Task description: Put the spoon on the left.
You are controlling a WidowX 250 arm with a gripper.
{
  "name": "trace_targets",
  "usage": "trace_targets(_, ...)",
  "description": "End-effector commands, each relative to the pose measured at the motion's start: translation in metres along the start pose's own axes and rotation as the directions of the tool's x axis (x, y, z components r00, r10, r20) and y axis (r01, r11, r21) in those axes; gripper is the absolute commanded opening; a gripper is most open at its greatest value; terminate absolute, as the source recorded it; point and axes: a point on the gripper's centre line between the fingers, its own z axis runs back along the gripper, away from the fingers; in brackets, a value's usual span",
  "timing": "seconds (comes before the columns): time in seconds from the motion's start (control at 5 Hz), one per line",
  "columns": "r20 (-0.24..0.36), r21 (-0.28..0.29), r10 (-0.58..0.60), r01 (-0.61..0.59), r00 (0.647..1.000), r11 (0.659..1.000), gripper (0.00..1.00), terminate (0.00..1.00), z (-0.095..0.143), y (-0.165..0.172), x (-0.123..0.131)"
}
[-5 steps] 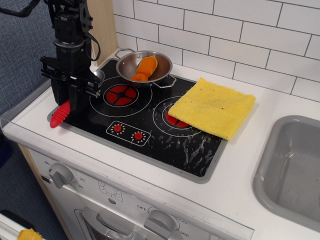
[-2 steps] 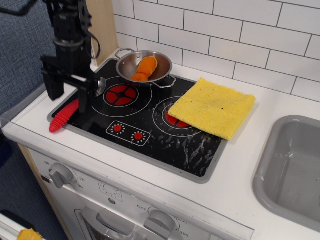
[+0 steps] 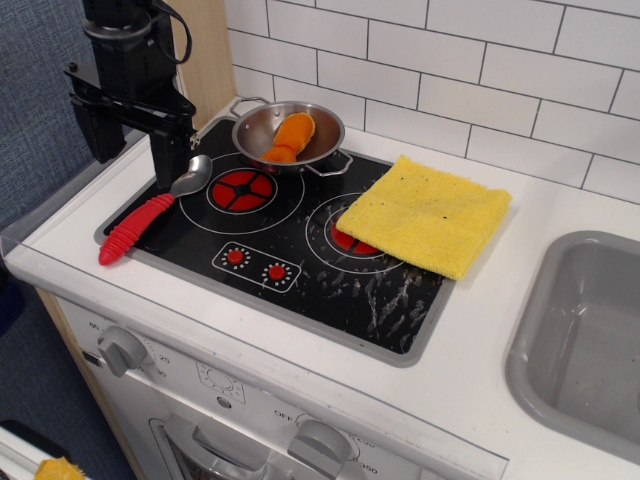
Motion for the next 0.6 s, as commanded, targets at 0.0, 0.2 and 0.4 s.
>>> trace_targets(0.0, 0.026, 0.034, -0.018, 0.017, 1.0, 0.999, 1.0, 0.0, 0.0128, -0.0035, 0.0019)
trace_targets(0.2, 0.026, 0.034, -0.018, 0.017, 1.0, 0.999, 1.0, 0.0, 0.0128, -0.0035, 0.0019)
trace_targets(0.4, 0.026, 0.034, -0.018, 0.017, 1.0, 0.999, 1.0, 1.0, 0.0128, -0.0035, 0.0019)
